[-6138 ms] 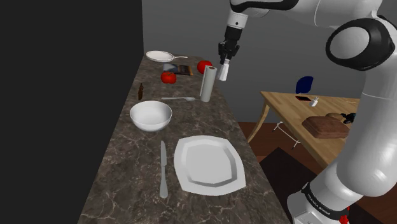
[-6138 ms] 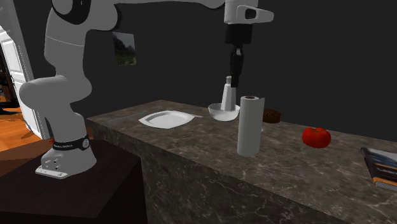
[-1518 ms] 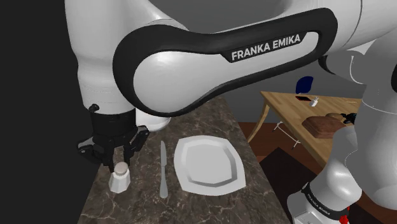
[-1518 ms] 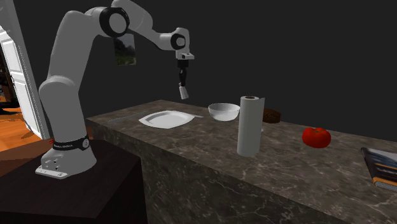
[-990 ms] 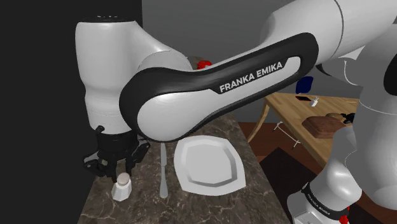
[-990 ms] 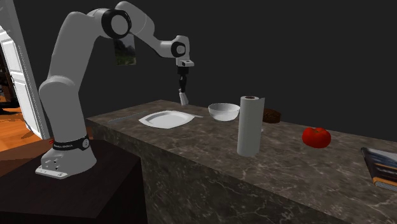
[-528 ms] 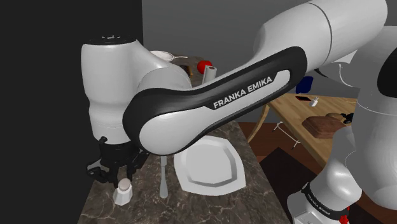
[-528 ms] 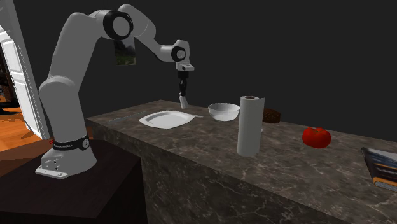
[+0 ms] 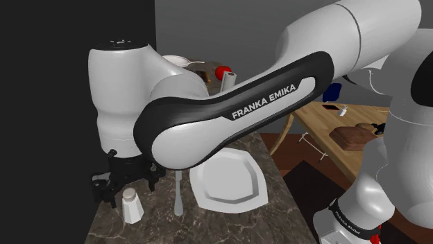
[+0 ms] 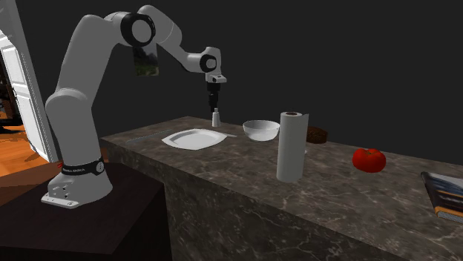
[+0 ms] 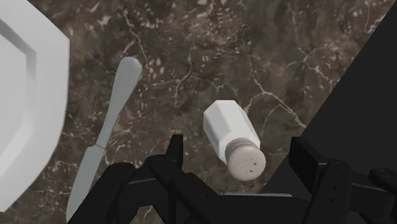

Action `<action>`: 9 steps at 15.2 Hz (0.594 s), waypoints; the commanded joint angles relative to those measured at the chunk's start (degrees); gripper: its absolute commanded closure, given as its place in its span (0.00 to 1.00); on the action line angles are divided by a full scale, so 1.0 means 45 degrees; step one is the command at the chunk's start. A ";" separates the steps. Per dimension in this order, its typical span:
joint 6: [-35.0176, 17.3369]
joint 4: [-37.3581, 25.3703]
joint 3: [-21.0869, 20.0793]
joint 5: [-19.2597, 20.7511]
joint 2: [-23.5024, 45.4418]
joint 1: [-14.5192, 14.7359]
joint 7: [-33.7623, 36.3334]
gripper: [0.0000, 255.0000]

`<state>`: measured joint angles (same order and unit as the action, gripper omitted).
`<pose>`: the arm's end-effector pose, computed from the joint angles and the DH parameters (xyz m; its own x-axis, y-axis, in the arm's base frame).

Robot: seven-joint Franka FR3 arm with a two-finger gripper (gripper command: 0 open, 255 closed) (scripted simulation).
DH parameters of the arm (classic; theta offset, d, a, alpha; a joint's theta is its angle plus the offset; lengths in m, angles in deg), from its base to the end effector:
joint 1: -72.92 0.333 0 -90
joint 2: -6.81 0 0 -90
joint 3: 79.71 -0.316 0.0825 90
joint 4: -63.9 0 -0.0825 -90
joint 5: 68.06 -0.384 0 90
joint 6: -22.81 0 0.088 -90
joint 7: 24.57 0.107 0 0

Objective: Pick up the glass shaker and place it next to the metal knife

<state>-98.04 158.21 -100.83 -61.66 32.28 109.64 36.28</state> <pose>0.3872 0.5516 0.3751 0.9991 -0.0332 -0.0251 -0.0350 -0.9968 -0.0719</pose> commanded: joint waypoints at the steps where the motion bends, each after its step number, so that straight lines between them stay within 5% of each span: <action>1: 0.0002 -0.0001 0.0000 0.0000 0.0005 0.0001 -0.0001 0.00; 9: 0.1338 -0.0744 -0.0113 -0.0258 -0.0622 -0.0114 -0.0156 0.00</action>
<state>-92.32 154.94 -101.32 -62.74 29.65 109.21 35.66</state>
